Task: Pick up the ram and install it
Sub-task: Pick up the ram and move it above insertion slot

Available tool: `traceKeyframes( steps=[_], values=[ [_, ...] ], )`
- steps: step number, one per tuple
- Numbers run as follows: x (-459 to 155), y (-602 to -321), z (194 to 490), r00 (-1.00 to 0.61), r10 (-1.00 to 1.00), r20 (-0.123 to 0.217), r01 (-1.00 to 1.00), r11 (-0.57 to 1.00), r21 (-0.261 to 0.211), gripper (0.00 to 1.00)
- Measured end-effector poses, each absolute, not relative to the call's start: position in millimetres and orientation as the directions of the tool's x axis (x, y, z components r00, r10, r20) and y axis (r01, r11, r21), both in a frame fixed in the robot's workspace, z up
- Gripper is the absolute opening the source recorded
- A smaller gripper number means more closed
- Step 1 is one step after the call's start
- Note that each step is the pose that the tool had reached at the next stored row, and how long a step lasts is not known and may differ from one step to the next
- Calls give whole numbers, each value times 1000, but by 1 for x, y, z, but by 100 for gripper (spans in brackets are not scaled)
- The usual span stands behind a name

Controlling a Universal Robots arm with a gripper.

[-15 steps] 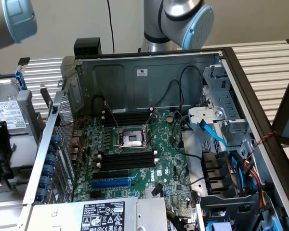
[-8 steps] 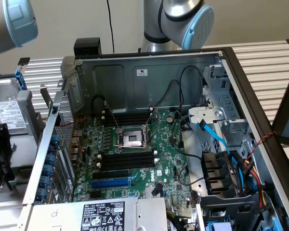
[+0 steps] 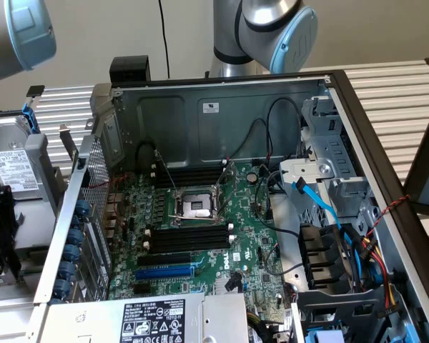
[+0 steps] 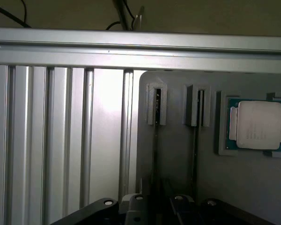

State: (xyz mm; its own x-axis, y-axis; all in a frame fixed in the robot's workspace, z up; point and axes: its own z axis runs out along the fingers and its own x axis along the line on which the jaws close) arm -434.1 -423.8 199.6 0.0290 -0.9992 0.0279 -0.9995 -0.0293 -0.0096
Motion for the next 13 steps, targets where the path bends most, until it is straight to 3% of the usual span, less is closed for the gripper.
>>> traceKeyframes(
  steps=[13],
  values=[
    [-434, -424, 199, 29, -999, 28, -1000, -29, -10, 21]
  ],
)
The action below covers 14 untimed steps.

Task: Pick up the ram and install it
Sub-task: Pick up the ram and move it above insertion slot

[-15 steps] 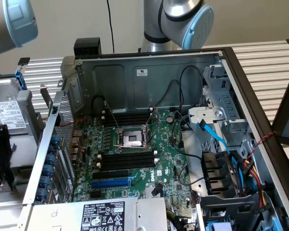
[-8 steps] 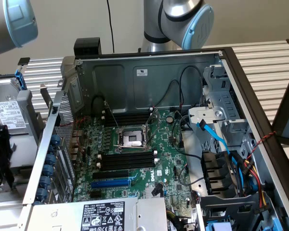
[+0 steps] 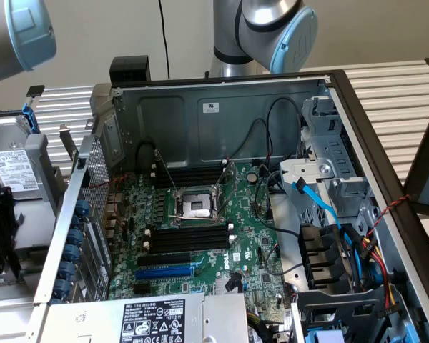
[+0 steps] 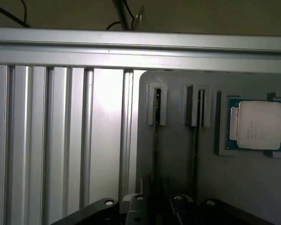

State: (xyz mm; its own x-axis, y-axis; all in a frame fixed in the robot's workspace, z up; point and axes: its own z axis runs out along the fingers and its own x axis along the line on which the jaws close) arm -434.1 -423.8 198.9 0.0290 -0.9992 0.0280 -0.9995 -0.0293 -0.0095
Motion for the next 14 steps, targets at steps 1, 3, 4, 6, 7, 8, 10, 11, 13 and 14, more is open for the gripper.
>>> traceKeyframes(
  steps=[1, 3, 4, 6, 7, 8, 10, 11, 13, 14],
  values=[
    [-434, -424, 199, 29, -999, 28, -1000, -29, -10, 15],
    [-434, -424, 199, 29, -999, 28, -1000, -29, -9, 13],
    [-434, -424, 199, 29, -999, 28, -1000, -29, -10, 13],
    [-434, -424, 199, 29, -999, 28, -1000, -29, -9, 13],
    [-434, -424, 199, 29, -999, 28, -1000, -29, -10, 13],
    [-434, -424, 199, 29, -999, 28, -1000, -29, -10, 13],
    [-434, -424, 199, 29, -999, 28, -1000, -29, -10, 13],
    [-434, -424, 199, 29, -999, 28, -1000, -29, -10, 13],
    [-434, -424, 199, 29, -999, 28, -1000, -29, -10, 13],
    [-434, -424, 199, 29, -999, 28, -1000, -29, -10, 13]
  ],
)
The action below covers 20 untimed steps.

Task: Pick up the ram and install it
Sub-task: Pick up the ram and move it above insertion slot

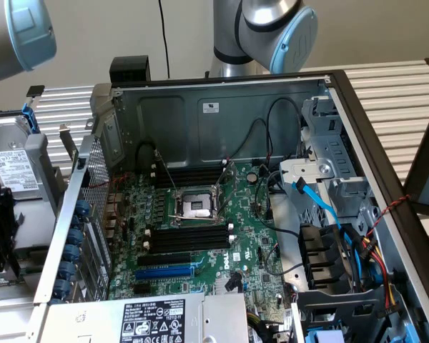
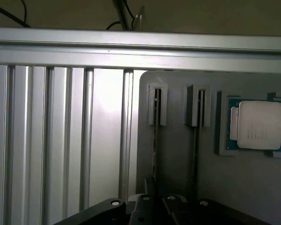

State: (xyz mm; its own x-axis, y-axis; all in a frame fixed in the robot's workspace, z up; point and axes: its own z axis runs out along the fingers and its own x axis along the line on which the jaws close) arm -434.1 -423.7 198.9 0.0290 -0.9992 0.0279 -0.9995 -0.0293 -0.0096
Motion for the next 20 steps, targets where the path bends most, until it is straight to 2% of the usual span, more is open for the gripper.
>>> traceKeyframes(
  steps=[3, 20],
  values=[
    [-434, -424, 202, 29, -999, 28, -1000, -29, -11, 13],
    [-434, -424, 280, 29, -999, 28, -1000, -29, -11, 13]
  ],
)
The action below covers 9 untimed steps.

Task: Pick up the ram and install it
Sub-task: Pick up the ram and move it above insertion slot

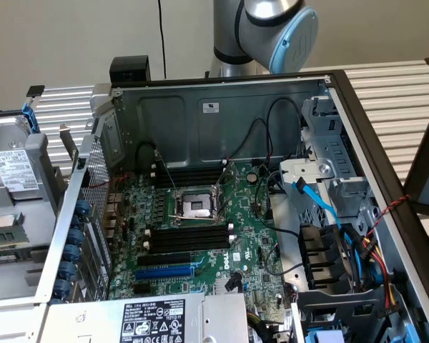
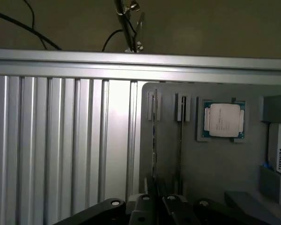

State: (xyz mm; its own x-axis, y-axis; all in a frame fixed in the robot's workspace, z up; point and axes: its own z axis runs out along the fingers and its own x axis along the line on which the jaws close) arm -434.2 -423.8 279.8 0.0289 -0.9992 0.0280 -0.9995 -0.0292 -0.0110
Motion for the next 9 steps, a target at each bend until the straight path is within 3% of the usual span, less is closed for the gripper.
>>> traceKeyframes(
  steps=[9],
  values=[
    [-434, -424, 321, 29, -999, 28, -1000, -29, -11, 13]
  ],
)
